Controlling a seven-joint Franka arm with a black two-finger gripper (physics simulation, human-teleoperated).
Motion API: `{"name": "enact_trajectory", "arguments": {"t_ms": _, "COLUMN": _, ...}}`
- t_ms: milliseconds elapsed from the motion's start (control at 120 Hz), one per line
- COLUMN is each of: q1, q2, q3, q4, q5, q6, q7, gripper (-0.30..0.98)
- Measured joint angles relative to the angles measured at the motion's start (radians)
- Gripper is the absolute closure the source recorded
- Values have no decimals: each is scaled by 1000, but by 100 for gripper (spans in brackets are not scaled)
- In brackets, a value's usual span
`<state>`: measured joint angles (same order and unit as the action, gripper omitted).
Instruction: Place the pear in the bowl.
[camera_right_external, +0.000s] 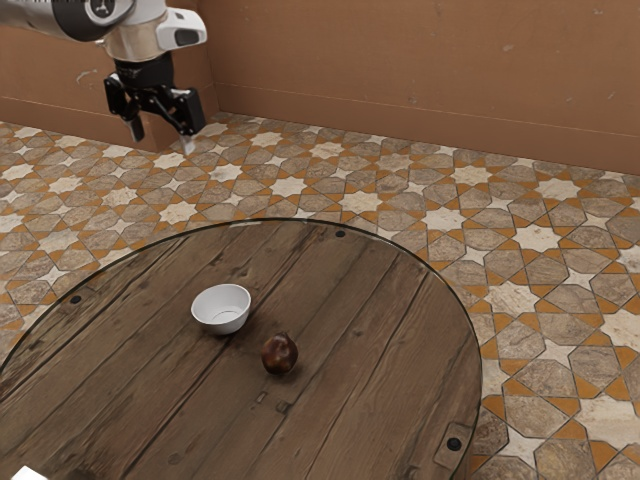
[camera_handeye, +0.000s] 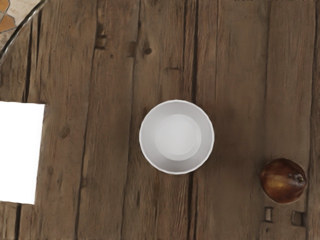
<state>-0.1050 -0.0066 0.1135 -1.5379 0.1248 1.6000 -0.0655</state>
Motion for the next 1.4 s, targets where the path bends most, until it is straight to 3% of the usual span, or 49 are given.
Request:
{"name": "enact_trajectory", "arguments": {"t_ms": 308, "q1": 91, "q2": 10, "q3": -61, "q4": -89, "q5": -6, "q6": 5, "q7": -25, "gripper": 0}}
{"name": "enact_trajectory", "arguments": {"t_ms": 517, "q1": 138, "q2": 45, "q3": -113, "q4": -277, "q5": -72, "q6": 105, "q7": -38, "gripper": 0}}
{"name": "enact_trajectory", "arguments": {"t_ms": 708, "q1": 20, "q2": 130, "q3": -138, "q4": -383, "q5": -161, "q6": 269, "q7": -40, "gripper": 0}}
{"name": "enact_trajectory", "arguments": {"t_ms": 850, "q1": 16, "q2": 176, "q3": -162, "q4": -464, "q5": -209, "q6": 387, "q7": -24, "gripper": 0}}
{"name": "enact_trajectory", "arguments": {"t_ms": 1400, "q1": -3, "q2": 284, "q3": -181, "q4": -507, "q5": -224, "q6": 590, "q7": 77, "gripper": 0}}
